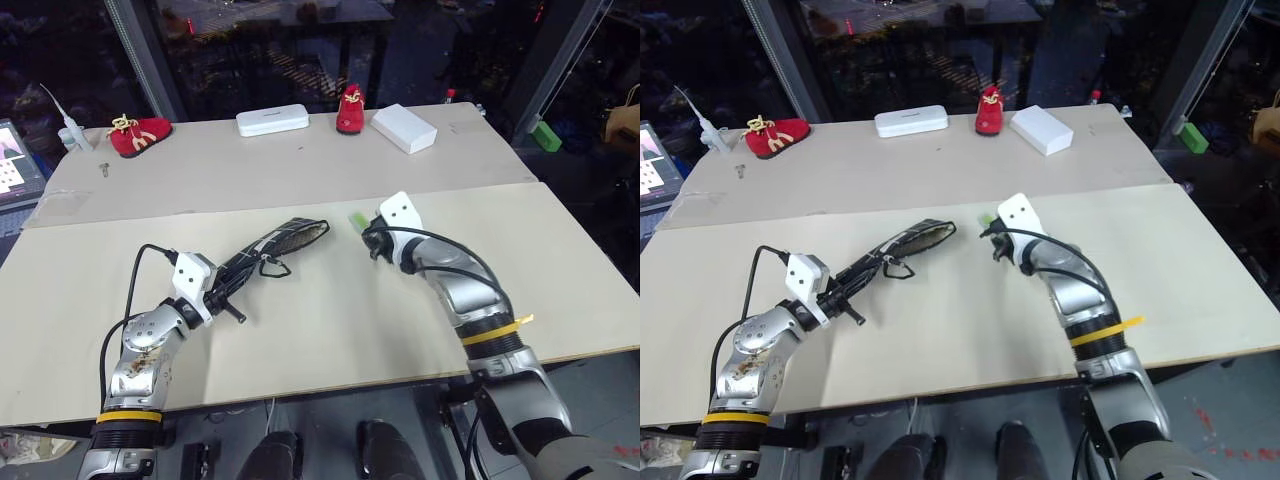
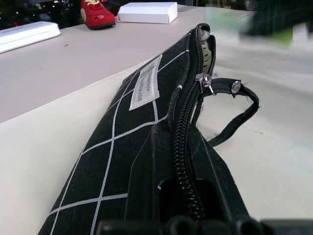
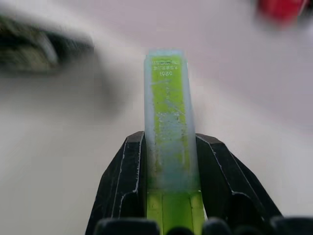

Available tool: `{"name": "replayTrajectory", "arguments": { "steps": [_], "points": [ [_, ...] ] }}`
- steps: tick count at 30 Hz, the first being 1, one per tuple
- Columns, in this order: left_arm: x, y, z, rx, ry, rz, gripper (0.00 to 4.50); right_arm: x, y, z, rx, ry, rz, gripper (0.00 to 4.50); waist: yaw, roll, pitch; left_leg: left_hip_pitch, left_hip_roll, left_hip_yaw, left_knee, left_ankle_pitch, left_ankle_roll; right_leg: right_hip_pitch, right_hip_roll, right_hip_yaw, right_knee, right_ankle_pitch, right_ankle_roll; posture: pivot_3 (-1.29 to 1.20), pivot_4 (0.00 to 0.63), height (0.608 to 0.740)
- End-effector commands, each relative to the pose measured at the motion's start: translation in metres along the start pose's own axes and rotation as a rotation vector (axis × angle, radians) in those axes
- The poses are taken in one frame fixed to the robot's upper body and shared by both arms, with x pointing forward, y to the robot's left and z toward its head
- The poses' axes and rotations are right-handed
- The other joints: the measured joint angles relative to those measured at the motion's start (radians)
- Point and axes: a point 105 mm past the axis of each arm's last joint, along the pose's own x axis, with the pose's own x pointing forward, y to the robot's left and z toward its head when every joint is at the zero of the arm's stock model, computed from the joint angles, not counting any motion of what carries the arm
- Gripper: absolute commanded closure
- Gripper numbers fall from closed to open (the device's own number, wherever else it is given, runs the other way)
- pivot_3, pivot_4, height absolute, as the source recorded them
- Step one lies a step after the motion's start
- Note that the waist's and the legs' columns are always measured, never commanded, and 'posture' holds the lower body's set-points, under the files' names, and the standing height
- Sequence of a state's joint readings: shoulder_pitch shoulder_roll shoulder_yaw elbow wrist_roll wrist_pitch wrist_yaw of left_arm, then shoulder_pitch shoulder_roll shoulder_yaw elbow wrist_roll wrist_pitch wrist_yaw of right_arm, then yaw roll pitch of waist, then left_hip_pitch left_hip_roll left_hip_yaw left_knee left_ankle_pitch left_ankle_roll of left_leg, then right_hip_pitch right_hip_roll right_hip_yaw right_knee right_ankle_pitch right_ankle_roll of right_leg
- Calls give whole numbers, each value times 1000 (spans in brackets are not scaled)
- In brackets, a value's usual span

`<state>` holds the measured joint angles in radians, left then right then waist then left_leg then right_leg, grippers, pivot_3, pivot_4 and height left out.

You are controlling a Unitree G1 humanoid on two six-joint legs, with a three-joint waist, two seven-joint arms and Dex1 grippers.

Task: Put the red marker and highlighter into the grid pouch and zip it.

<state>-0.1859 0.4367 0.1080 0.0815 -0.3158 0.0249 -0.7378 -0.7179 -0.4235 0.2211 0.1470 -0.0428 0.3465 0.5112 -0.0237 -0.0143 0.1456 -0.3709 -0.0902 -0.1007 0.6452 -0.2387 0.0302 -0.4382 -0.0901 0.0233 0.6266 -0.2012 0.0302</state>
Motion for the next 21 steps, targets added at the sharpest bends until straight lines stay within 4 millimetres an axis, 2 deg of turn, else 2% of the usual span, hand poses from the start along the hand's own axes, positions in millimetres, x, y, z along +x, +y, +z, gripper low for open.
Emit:
{"name": "replayTrajectory", "arguments": {
  "steps": [1, 6, 19, 21],
  "points": [
    [0, -1, 12, 22, -39, -15, 4500, -12, 13, 54, -328, -242, 109, 3437, -1, 0, 0, 0, 0, 0, 0, 0, 0, 0, 0, 0, 0, 0, 0, 0, 150, 740],
    [3, -2, 13, 22, -41, -25, 4500, -16, 36, 40, -662, -220, 262, 3437, -1, -1, 0, 1, 0, 0, 0, 0, 0, 2, 0, -1, -1, 0, 0, 0, 150, 740],
    [7, -5, 13, 23, -44, -43, 4500, 16, 37, 28, -818, -174, 232, 3437, 5, -1, 1, 1, 0, 1, 0, 0, 0, 1, 0, 0, 0, 0, 0, 0, 150, 740],
    [8, -5, 13, 25, -44, -46, 4500, 20, 43, 31, -844, -195, 249, 3437, 6, -1, 1, 1, 0, 0, 0, 0, 0, 1, 0, 0, -1, 0, 0, 0, 150, 740]
  ]
}}
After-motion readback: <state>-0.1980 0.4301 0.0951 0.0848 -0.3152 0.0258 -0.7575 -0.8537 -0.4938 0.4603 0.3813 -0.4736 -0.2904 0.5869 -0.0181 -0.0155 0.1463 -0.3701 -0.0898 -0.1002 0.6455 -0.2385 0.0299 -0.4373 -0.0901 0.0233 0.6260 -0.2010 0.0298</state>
